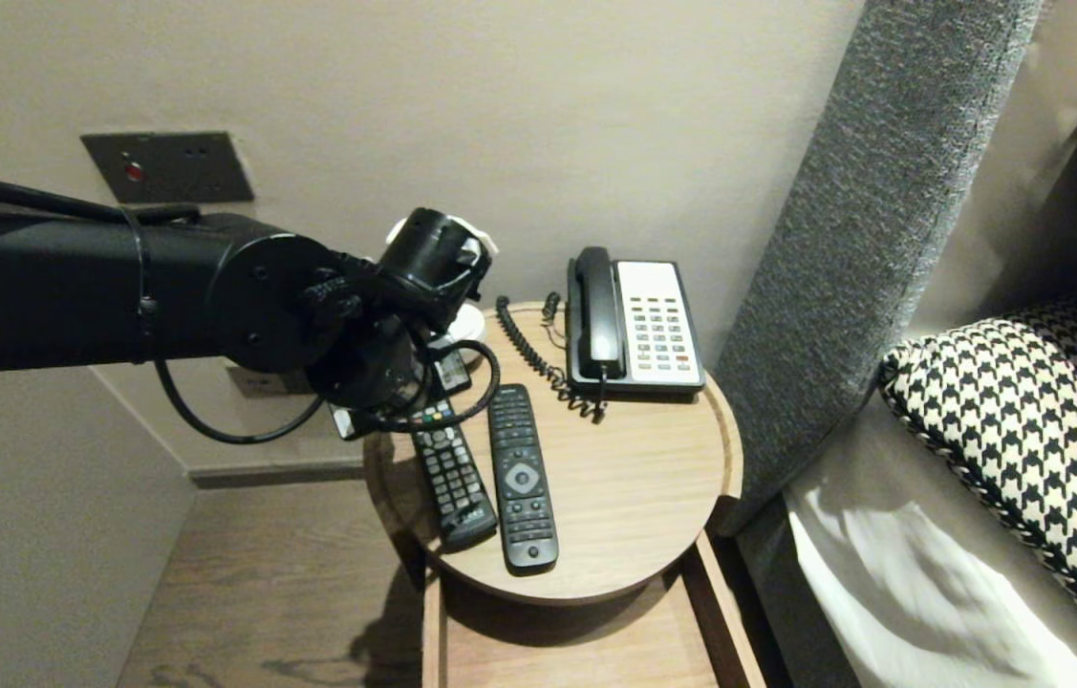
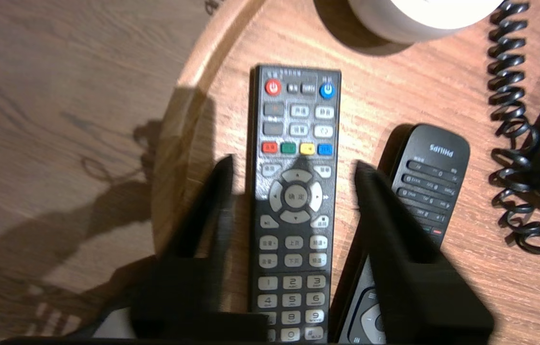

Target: Put the remote controls on the table in the drawer one by one

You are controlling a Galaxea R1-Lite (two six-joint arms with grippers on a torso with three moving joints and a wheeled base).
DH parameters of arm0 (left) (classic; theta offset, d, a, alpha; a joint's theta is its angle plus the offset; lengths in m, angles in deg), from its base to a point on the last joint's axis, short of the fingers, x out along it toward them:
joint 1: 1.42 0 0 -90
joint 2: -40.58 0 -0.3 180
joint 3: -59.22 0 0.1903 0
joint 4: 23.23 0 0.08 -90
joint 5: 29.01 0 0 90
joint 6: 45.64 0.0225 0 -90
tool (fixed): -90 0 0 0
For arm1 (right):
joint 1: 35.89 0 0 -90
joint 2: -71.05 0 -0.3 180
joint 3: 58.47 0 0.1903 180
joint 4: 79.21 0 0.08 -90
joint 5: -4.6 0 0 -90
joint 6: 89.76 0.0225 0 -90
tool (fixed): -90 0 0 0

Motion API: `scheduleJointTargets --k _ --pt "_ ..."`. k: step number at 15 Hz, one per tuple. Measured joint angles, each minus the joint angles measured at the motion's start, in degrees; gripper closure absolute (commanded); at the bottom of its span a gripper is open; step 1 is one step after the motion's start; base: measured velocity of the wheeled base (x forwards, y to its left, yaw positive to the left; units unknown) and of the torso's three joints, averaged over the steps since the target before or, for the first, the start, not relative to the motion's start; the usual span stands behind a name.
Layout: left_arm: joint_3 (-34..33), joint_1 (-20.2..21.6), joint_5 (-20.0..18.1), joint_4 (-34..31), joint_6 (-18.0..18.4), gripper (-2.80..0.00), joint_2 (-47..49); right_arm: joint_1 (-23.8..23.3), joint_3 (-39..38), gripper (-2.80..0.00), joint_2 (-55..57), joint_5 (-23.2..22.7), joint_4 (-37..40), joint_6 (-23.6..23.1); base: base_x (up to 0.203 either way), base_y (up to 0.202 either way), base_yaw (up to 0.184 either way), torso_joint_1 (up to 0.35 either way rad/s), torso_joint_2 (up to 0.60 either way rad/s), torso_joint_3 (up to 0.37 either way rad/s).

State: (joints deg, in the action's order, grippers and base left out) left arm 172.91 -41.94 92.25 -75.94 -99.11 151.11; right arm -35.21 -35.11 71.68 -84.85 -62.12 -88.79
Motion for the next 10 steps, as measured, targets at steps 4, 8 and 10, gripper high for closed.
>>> scheduleJointTargets --k 4,8,10 --pt "-0.81 -1.15 0.00 -0.39 -3.43 -2.80 1.88 0.00 0.00 0.00 0.00 0.02 0.01 0.00 0.000 0.000 0.000 0.000 0.00 0.000" --pt "-1.03 -1.82 -0.48 -0.34 -4.12 -2.80 3.79 0.00 0.00 0.00 0.00 -0.02 0.00 -0.02 0.000 0.000 0.000 0.000 0.00 0.000" --pt "-1.14 -1.89 -0.52 -0.35 -4.62 -2.80 4.53 0.00 0.00 0.00 0.00 0.00 0.00 0.00 0.000 0.000 0.000 0.000 0.00 0.000"
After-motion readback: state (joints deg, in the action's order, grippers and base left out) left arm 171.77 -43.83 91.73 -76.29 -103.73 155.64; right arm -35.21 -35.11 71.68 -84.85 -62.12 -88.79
